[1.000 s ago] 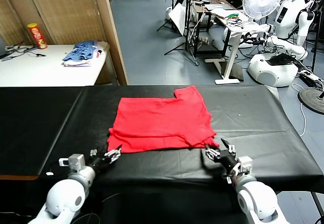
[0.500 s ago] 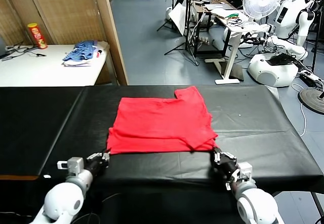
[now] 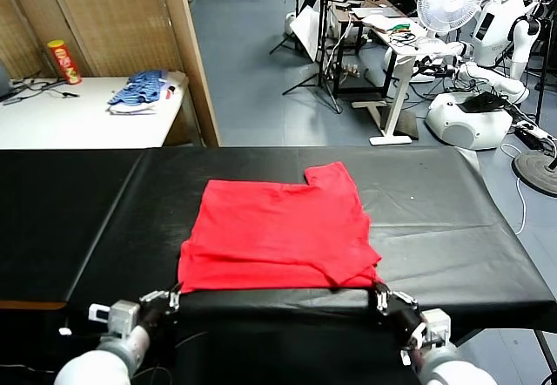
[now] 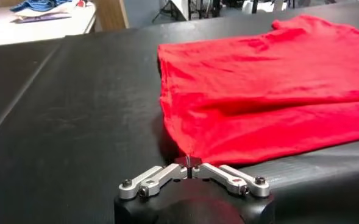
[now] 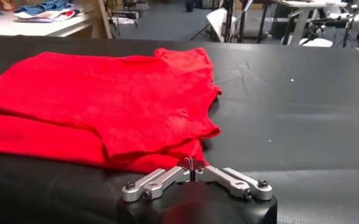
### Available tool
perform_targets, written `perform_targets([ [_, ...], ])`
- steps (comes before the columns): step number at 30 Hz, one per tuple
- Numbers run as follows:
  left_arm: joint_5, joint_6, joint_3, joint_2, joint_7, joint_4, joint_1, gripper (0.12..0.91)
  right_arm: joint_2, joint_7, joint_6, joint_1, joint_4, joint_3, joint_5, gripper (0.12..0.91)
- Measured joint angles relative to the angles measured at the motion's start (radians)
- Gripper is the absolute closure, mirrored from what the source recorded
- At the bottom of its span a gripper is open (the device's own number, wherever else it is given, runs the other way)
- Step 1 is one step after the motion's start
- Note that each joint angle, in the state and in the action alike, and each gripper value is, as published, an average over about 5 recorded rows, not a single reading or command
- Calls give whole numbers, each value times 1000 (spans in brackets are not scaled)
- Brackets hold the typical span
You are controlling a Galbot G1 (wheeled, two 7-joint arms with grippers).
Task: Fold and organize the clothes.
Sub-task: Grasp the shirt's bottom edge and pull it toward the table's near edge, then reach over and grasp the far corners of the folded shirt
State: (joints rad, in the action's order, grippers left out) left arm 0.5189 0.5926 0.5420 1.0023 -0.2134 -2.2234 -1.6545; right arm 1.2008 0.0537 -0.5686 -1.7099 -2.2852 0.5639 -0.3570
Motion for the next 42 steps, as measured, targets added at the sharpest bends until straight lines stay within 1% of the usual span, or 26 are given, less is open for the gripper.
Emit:
perform_targets([
  [1,2,4,3,1,-7,-7,-4,680,-4,2,-6,-8,-15,6,-10,508],
  [2,6,11,7,1,-15,-15,-9,630,-10,4,-11,-14,-30,13,-23,441],
  [3,12,19,10,1,-23,-23,-14,563,-15,5,-17,-17,-45,21,-37,391],
  [5,30,42,19,-1,-39,-42,-23,462,-27,14,-28,-13,-68,40,-68,300],
  [6,40,54,23,-2,-48,-53,-25,398,-34,21,-32,-4,-76,48,-84,269],
  [7,52,64,27,-4,-56,-64,-25,350,-40,28,-34,11,-78,55,-96,254],
  [9,80,77,37,-9,-67,-85,-18,275,-53,44,-32,62,-66,61,-113,233],
  [10,99,79,42,-13,-68,-92,-9,254,-59,50,-30,98,-52,60,-117,231],
  [13,166,76,51,-29,-64,-91,46,235,-74,66,-26,238,26,34,-122,228],
  [15,214,80,45,-41,-67,-68,114,233,-79,72,-25,344,100,2,-124,227],
  [18,276,89,13,-59,-80,-2,256,232,-78,81,-23,496,221,-52,-123,227],
  [21,312,89,-42,-70,-84,94,409,232,-67,89,-16,639,360,-112,-114,227],
  [26,331,87,-154,-60,-78,279,630,232,-34,96,-17,838,584,-209,-104,227],
  [31,350,87,-254,-30,-67,453,806,232,0,92,-32,987,769,-283,-108,227],
  [35,359,84,-318,1,-46,585,909,232,24,83,-31,1073,886,-320,-109,227],
  [42,321,78,-386,52,-10,779,1024,232,68,66,-28,1166,1032,-345,-108,227],
])
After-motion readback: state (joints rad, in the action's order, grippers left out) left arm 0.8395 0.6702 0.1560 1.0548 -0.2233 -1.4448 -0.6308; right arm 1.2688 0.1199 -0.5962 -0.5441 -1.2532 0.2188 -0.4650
